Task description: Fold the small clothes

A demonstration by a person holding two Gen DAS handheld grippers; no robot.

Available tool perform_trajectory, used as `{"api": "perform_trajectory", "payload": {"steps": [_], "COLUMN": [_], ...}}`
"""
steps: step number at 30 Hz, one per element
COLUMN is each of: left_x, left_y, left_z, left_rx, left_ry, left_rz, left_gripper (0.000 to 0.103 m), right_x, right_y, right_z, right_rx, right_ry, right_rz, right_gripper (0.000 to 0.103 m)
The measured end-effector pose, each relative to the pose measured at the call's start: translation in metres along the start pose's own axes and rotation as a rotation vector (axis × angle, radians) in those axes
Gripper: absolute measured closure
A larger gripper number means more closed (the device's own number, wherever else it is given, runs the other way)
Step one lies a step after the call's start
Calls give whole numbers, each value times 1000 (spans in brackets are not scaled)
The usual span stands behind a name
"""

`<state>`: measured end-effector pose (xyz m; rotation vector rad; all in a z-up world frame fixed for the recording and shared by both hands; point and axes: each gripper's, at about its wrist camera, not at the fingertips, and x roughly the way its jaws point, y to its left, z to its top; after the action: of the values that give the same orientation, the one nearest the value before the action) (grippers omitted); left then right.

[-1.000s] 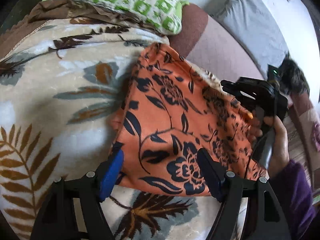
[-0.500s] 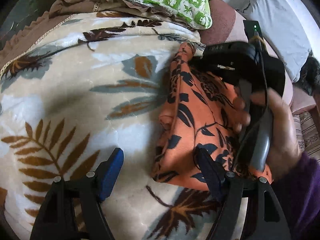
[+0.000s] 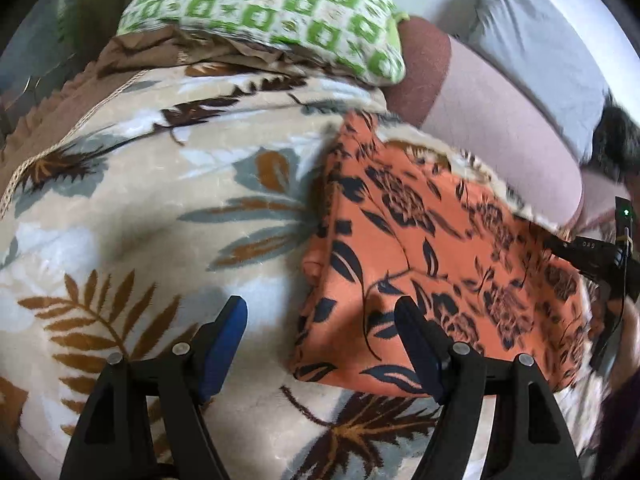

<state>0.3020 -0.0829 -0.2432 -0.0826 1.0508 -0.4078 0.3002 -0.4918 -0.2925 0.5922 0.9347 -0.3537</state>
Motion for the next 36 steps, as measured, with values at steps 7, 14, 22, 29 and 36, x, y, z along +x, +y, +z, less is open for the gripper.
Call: {"api": "perform_trajectory", "payload": {"steps": [7, 14, 22, 29, 36], "left_x": [18, -2, 20, -30, -63], "left_y": [1, -2, -23, -37, -77], "left_z": [-1, 3, -8, 1, -12], "left_rx": [-4, -23, 67, 24, 144], "left_ry": [56, -2, 114, -14, -99], "left_rz": [55, 47, 142, 78, 43], "left_gripper": [26, 26, 25, 25, 23], "right_x": [41, -27, -21, -93, -116], "right_y": [-65, -42, -64, -82, -105], "right_z": [13, -19, -102, -141, -208], "right_rx": [161, 89, 178, 301, 576], "right_ry": [-12, -74, 45, -50, -114], "right_rz": [-32, 114, 210, 429, 580], "right_gripper": [87, 87, 86, 78, 9]}}
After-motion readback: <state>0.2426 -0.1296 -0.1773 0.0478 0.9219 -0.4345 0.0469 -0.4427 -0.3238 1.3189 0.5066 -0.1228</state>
